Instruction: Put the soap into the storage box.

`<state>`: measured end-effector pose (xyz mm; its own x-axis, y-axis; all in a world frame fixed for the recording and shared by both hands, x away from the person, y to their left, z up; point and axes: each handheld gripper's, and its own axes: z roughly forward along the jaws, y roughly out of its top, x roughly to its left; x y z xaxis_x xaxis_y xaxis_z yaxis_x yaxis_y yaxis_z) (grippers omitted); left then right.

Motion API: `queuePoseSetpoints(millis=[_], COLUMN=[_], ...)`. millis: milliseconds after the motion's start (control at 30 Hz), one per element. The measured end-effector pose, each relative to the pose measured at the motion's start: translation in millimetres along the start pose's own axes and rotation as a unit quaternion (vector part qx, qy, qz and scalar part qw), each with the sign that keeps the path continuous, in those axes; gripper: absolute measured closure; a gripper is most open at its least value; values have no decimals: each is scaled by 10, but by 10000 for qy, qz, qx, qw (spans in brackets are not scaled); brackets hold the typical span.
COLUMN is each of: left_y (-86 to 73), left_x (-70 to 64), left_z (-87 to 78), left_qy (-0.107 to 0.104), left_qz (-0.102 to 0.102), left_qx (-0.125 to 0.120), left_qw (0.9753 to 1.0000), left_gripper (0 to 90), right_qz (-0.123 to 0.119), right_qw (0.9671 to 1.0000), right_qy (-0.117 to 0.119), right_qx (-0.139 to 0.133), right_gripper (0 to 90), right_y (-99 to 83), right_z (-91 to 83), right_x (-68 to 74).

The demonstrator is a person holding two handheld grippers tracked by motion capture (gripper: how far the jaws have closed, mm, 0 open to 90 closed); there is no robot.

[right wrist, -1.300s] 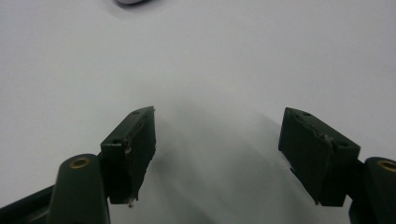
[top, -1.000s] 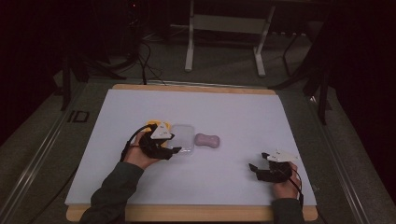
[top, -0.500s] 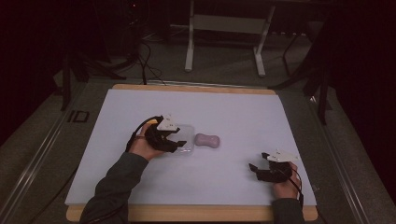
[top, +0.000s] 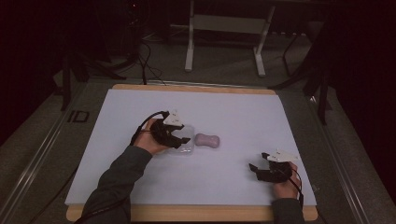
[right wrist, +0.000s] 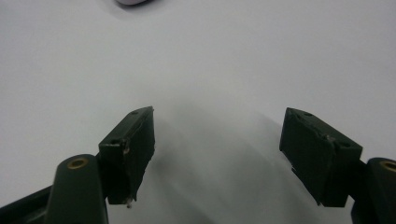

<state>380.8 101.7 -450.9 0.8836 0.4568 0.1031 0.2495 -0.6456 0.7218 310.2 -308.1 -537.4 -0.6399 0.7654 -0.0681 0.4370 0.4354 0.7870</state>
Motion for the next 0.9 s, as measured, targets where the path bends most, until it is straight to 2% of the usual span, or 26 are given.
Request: queuePoseSetpoints(millis=[233, 500, 900], left_y=[96, 220, 348], left_x=[41, 82, 153], left_z=[37, 35, 76], left_qy=[-102, -90, -83], left_qz=[111, 269, 219], left_qx=[63, 50, 92], left_qw=[9999, 9996, 9997], left_gripper=[408, 405, 383], right_qz=[4, -4, -13], right_qw=[10000, 10000, 10000], right_qy=[6, 10, 9], right_qx=[5, 6, 7], right_gripper=[262, 262, 261], right_y=[0, 0, 0], right_z=[0, 0, 1], right_x=[2, 1, 1])
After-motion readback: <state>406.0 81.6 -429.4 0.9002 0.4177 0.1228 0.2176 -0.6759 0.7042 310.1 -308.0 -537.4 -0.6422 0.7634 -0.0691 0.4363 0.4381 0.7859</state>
